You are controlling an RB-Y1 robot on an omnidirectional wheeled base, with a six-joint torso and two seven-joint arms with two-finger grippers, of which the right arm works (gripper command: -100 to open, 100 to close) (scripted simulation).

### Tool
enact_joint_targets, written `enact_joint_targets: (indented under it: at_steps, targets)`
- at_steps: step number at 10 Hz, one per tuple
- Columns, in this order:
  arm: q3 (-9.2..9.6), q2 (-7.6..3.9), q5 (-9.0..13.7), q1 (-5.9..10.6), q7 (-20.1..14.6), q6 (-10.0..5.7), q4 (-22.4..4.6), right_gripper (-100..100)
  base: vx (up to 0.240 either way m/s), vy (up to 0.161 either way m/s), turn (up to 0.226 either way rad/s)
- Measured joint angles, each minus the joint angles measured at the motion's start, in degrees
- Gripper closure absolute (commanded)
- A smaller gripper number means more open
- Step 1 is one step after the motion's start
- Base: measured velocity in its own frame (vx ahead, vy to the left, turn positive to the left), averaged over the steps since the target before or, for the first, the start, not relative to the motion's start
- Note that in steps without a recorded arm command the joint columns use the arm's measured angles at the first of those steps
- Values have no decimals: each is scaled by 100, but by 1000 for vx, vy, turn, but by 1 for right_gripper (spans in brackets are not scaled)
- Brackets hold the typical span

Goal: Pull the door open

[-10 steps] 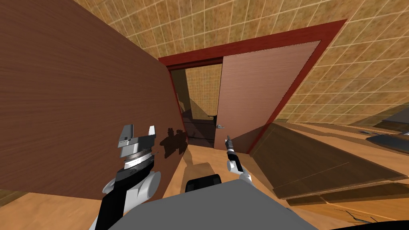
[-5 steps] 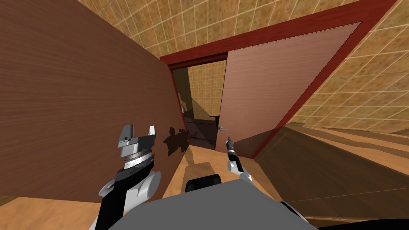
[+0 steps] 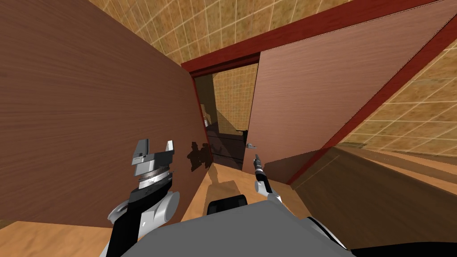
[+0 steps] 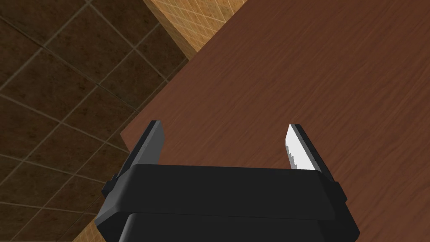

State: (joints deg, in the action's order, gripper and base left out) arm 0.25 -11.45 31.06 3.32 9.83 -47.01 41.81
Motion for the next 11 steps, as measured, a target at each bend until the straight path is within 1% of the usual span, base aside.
enact_joint_targets:
  at_steps: [2,3,4,5,6,7,8,9,10,11]
  targets:
    - [-23,-36,85,89,39,17,-211,-100,81,-49,69]
    - [-30,-35,115,64,65,28,-223,-100,32,-19,14]
    - [-31,-35,118,61,72,32,-221,-100,125,-19,127]
    - [-69,-108,140,-86,49,100,-44,-100,177,14,62]
    - [-66,-173,138,-26,-47,50,-221,-100,151,4,50]
    - [-71,-229,141,-84,-137,1,-240,-100,161,-9,106]
    - [-92,-330,154,-137,-235,-2,-244,-100,186,-17,69]
    - [-97,-381,155,-100,-329,-61,-391,-100,172,-15,81]
    - [-102,-463,157,-109,-444,-133,-507,-100,173,-24,105]
    - [-80,-604,145,-92,-661,-272,-769,-100,117,-17,36]
